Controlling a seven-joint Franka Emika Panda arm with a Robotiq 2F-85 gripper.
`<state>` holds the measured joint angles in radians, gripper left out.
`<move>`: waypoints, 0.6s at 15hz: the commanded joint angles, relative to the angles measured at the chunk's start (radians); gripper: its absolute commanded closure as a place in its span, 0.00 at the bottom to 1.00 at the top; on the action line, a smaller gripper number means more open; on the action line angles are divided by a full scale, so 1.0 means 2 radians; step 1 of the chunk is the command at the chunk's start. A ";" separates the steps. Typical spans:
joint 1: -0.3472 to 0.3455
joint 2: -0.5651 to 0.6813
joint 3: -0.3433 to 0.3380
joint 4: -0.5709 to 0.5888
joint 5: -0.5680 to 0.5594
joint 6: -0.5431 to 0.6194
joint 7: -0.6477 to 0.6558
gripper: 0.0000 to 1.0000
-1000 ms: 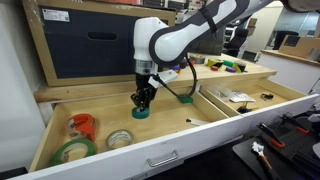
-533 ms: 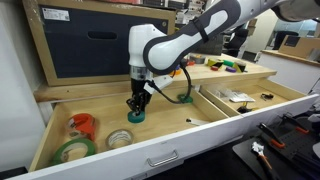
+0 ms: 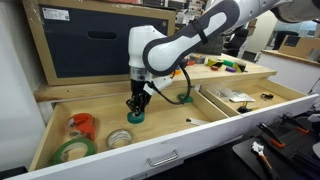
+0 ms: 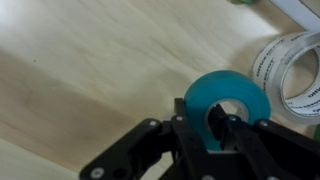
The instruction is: Put the green tape from the counter in the topmost drawer on the left.
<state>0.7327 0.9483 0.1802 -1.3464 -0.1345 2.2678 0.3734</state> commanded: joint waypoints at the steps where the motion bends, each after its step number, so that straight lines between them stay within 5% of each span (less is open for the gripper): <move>1: 0.022 0.032 -0.009 0.051 0.004 -0.001 -0.005 0.93; 9: 0.077 0.101 -0.035 0.177 -0.006 -0.025 -0.020 0.93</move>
<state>0.8580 1.0906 0.1415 -1.1171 -0.1403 2.2623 0.3725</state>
